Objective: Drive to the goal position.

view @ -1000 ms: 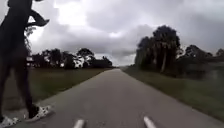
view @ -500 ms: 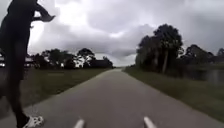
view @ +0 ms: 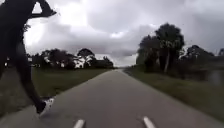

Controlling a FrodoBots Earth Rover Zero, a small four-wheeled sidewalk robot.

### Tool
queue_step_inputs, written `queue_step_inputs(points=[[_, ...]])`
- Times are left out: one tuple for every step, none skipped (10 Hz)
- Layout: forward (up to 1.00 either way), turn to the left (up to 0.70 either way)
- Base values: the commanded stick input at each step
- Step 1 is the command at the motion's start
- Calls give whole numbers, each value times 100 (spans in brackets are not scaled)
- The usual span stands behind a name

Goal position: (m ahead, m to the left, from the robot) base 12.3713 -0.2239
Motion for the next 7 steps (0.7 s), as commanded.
queue_step_inputs(points=[[70,0],[70,0],[70,0],[70,0],[70,0],[70,0],[70,0]])
